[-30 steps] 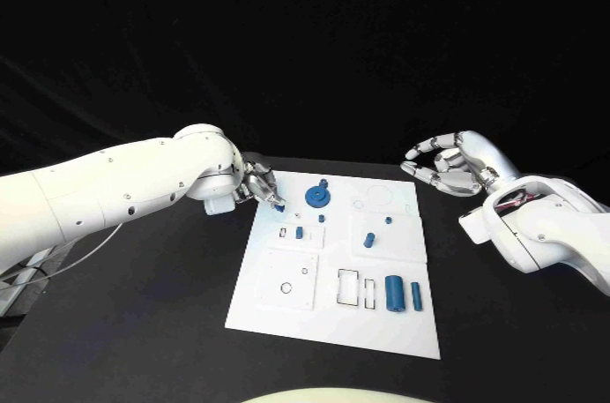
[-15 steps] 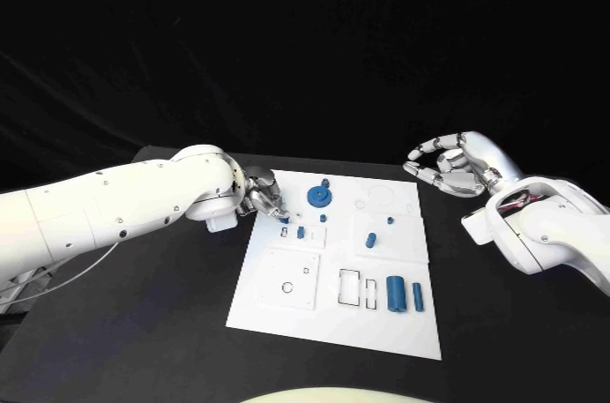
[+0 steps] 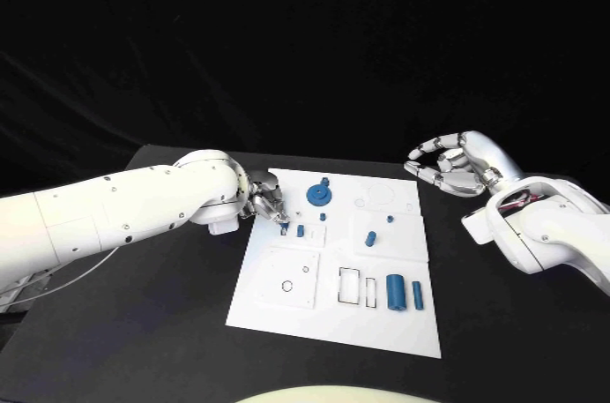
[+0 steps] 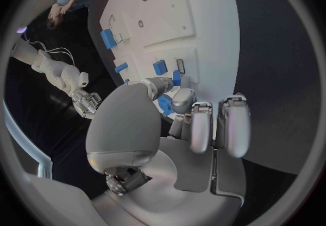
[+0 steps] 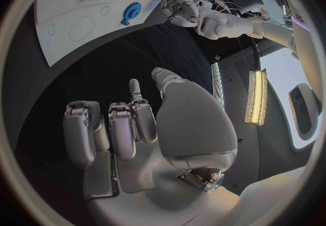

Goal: Assemble the parts on the task board

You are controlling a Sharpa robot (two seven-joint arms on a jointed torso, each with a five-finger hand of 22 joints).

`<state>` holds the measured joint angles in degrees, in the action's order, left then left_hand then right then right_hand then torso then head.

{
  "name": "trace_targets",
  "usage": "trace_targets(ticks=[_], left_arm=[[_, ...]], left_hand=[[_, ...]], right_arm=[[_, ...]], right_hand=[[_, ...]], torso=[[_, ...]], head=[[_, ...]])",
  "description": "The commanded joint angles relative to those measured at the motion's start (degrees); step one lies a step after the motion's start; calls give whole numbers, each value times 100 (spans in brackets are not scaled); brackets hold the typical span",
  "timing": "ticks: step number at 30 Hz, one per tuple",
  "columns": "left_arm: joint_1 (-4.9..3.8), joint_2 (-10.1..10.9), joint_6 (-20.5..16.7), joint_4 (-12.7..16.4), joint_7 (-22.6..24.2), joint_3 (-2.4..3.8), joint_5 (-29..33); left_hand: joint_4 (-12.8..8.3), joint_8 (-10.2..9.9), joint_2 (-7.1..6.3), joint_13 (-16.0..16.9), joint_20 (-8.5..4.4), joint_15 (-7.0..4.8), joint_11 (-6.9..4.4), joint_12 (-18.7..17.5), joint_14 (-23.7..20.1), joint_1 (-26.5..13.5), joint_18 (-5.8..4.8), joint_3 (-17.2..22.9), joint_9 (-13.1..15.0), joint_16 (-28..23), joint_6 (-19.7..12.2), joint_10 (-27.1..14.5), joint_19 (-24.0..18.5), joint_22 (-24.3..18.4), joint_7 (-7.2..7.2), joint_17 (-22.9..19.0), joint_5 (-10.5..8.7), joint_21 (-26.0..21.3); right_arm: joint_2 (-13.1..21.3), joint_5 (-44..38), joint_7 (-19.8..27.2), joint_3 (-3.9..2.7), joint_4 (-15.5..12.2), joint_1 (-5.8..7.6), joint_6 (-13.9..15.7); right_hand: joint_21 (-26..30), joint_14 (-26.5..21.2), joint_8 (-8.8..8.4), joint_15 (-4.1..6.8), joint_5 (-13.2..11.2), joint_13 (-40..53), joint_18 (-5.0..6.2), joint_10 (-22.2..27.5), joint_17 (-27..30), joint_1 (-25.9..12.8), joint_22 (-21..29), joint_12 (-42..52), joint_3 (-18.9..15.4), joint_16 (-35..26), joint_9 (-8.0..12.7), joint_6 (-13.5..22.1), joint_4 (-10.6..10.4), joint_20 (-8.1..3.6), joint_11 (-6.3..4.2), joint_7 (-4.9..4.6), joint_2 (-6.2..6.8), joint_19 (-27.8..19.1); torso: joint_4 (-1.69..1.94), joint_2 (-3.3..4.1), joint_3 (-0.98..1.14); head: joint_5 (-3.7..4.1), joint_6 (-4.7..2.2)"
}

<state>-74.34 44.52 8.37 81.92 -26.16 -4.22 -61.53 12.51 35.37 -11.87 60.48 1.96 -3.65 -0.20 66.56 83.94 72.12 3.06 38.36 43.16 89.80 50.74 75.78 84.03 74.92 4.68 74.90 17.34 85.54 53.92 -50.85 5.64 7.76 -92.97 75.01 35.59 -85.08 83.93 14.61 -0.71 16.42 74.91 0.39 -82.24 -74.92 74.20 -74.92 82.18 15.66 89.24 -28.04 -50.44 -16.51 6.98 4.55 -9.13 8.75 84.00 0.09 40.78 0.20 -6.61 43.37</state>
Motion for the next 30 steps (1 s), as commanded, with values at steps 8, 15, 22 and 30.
trace_targets(ticks=[8,15,22,30], left_arm=[[16,-31,244,27,-191,-6,-222],[25,-30,310,28,-222,-10,-228],[37,-46,365,24,-230,-15,-226],[47,-27,389,59,-208,-18,-198]], left_hand=[[-1008,39,-100,14,-10,-4,-15,27,606,-43,-104,1060,56,20,104,82,147,640,-42,1510,151,31],[-1008,39,-100,14,-10,-4,-15,27,606,-43,-104,1060,56,20,104,82,147,640,-42,1510,151,31],[-1010,41,-109,16,-11,-5,-16,30,606,-56,-104,1065,58,20,110,88,146,638,-44,1510,168,31],[-1020,45,-129,40,-12,-7,-21,51,606,-68,-108,1069,59,20,124,107,155,656,-49,1510,195,39]], right_arm=[[0,-26,22,0,-8,-5,-19],[1,-22,25,0,-9,-5,-19],[-2,-21,26,0,-8,-6,-23],[-4,-12,26,0,-14,-6,-30]], right_hand=[[29,530,29,45,35,641,108,8,-1192,-15,-1170,-25,4,-26,-7,4,14,-54,-31,24,-4,229],[29,530,29,45,35,641,108,8,-1192,-15,-1170,-25,4,-26,-7,4,14,-54,-31,24,-4,229],[29,530,29,45,35,641,108,8,-1192,-15,-1170,-25,4,-26,-7,4,14,-54,-31,24,-4,229],[29,530,29,45,35,641,108,8,-1192,-15,-1170,-25,4,-26,-7,4,14,-54,-31,24,-4,229]], torso=[[-2,-4,1],[-2,-1,4],[-7,-1,3],[-5,-2,3]], head=[[-7,21],[-12,28],[-17,41],[-13,45]])
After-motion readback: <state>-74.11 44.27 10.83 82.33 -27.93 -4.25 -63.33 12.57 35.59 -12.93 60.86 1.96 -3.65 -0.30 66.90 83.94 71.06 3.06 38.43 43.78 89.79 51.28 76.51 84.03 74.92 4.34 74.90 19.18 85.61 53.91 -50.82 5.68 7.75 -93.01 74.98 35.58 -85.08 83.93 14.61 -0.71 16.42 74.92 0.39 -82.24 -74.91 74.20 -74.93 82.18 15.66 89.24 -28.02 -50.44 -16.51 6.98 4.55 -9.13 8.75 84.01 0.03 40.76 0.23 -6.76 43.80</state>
